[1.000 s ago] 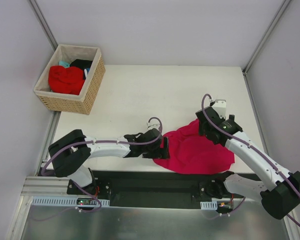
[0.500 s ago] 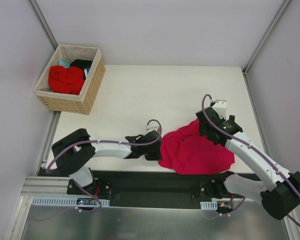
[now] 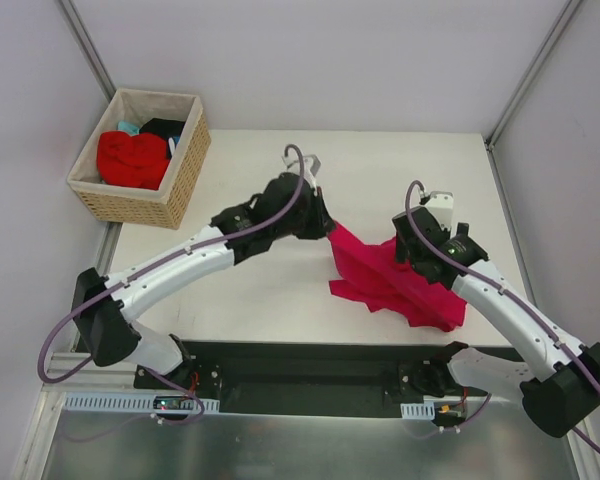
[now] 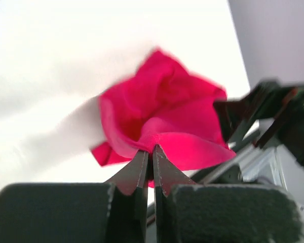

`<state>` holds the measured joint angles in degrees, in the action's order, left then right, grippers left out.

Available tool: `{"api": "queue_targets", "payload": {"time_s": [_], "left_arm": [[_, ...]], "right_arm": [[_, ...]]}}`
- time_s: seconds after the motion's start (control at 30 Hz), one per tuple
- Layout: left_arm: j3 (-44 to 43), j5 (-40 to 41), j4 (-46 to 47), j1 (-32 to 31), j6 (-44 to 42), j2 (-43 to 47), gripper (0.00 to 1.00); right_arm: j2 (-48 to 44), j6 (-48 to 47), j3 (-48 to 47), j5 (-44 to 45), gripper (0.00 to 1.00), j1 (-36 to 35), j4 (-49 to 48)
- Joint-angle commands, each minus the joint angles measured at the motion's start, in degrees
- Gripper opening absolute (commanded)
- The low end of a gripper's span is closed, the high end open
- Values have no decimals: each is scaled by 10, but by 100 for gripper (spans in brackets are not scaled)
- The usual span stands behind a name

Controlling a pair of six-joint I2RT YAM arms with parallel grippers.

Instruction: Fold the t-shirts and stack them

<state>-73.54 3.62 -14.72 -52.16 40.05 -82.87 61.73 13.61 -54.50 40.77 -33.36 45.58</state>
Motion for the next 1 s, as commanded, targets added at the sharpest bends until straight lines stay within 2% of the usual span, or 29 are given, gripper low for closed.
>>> {"api": "queue_targets", "payload": {"time_s": [0.0,0.2,0.33,0.53,0.77,0.97], "left_arm": [[-85,31,-73,55,-74,19,0],[-177,43,-116,106,-110,3,0],[-202,52,-131,133,-118,-4,0],[-268,63,-156,166,-140,-28,0],[-450,57,-201,170,-163,-91,0],[-656,27,-247,171,-187,-165,0]], "right_arm": [[-19,-23,-49,-5,97,-3,-11],[-36,-37,-72,-3,96,-3,-10],[-36,-53,-91,-8,96,-3,-1],[-34,-74,-110,-68,96,-24,-2],[7,-60,-78,-96,97,-98,-22],[28,-53,-58,-94,97,-109,-41]]}}
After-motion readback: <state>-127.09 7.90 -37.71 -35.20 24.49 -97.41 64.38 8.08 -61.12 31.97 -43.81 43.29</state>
